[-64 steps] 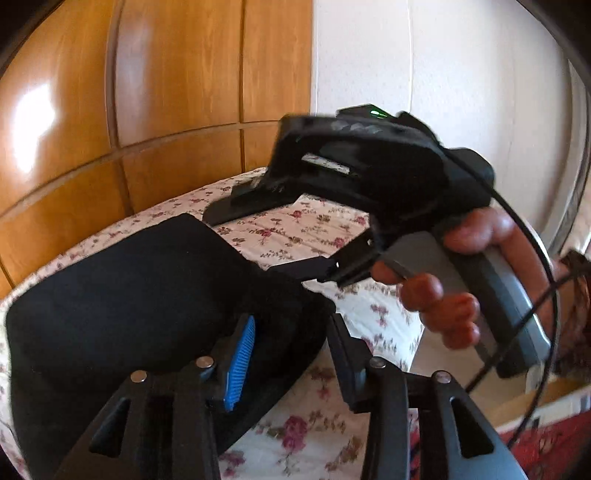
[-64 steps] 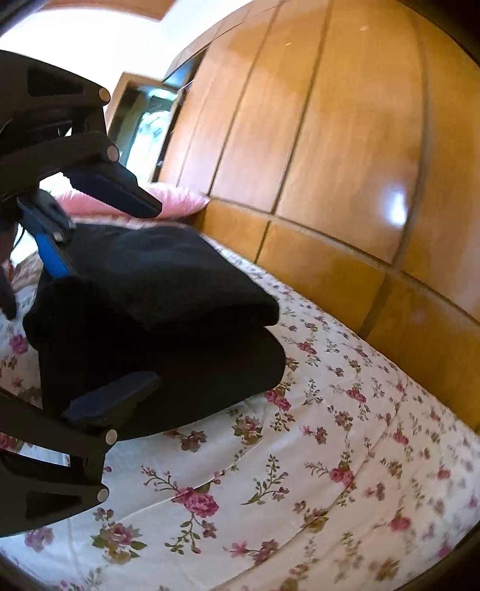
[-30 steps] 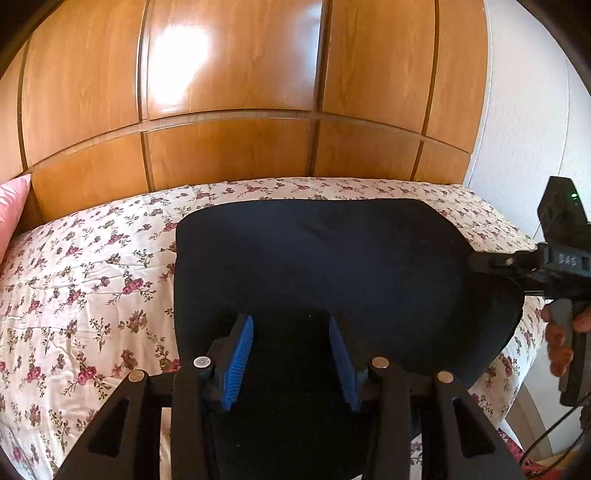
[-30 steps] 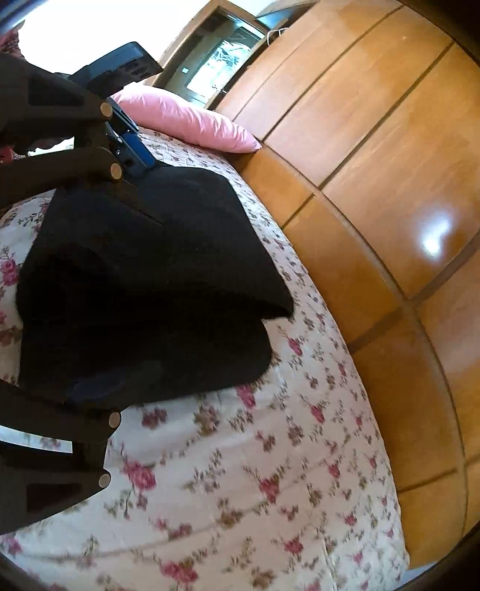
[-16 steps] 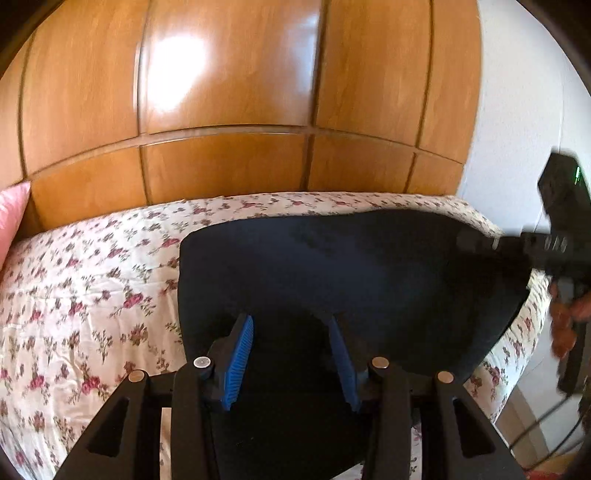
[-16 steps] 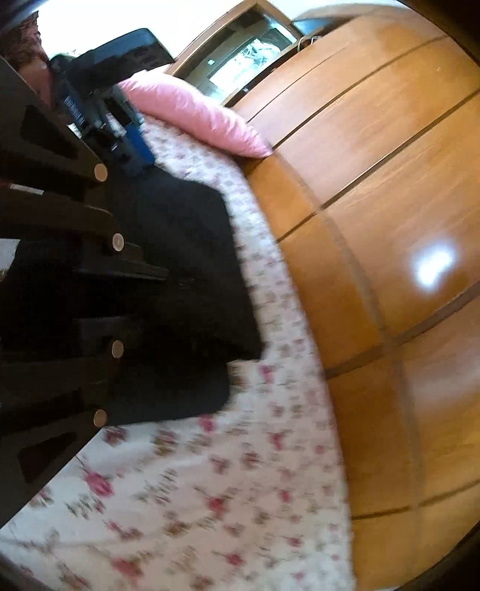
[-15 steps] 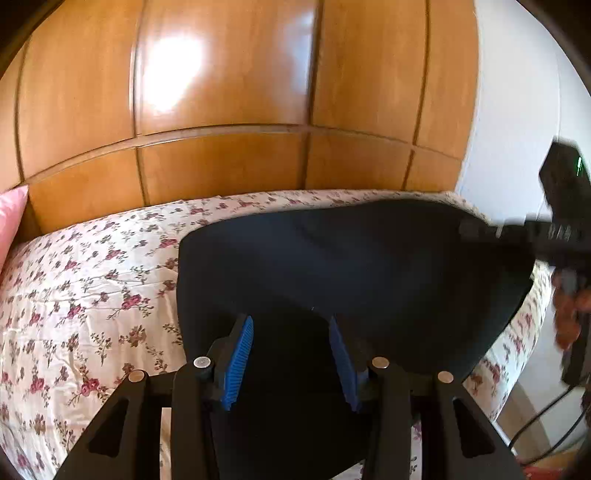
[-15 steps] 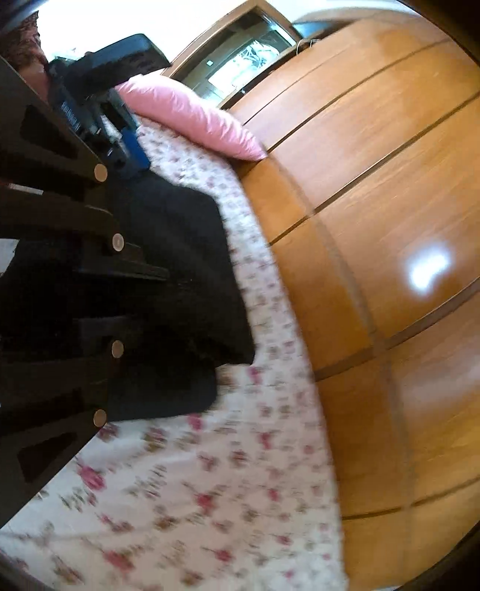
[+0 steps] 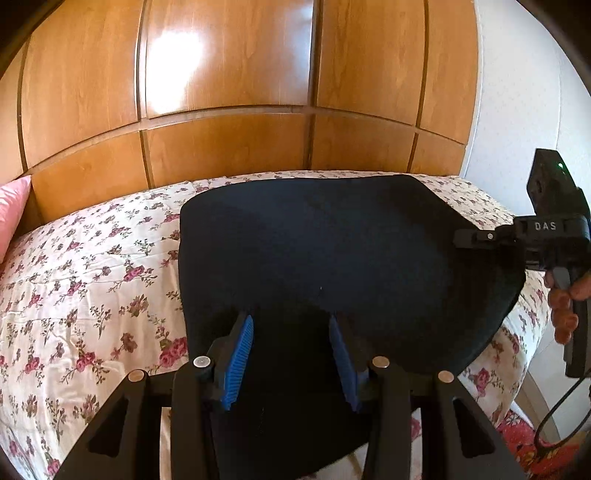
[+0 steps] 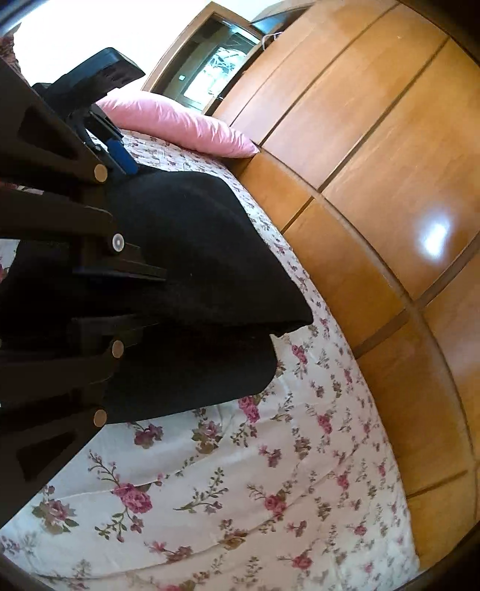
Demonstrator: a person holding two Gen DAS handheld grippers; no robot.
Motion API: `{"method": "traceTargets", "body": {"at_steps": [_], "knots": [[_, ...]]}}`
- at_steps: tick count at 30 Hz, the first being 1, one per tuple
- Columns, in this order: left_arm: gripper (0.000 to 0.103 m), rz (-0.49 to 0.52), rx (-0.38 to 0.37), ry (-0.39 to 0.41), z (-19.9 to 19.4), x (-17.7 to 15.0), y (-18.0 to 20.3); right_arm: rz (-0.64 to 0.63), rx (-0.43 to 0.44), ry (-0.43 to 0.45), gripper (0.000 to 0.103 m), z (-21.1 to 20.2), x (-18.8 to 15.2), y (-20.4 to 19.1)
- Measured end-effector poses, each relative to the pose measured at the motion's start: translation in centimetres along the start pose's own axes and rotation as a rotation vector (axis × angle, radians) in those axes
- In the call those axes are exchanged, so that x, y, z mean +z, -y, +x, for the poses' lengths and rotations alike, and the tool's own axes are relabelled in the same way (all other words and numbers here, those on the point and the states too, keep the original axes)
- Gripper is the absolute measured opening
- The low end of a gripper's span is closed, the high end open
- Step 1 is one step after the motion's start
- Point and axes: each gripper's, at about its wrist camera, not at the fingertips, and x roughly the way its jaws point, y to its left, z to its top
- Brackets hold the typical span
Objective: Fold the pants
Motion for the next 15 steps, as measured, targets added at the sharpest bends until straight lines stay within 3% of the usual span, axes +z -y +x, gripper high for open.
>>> {"method": "traceTargets", "body": {"at_steps": [6,10,13,15], "knots": [[0.044,0.039,-0.018,0.018,-1.6,-0.9,0.0,-0.004,-0.032,-0.025,0.018,0.2,-1.0,0.9],[0.044,0.061,-0.092,0.081,-3.8,-0.5,0.0,-0.075,-0.133,-0.007,0.019,-0.8,-0.9,-0.2],[0.044,0.054,-0.087,0.177,-5.3,1.2,-0.3,-0.111,-0.248,0.131,0.025,-3.2,0.1,-1.4],[0.044,0.045,-0.056,0.194,-4.6,3.0,-0.7,-0.149,-0.206,0.221,0.025,-4.5,1.3,-2.5]]}}
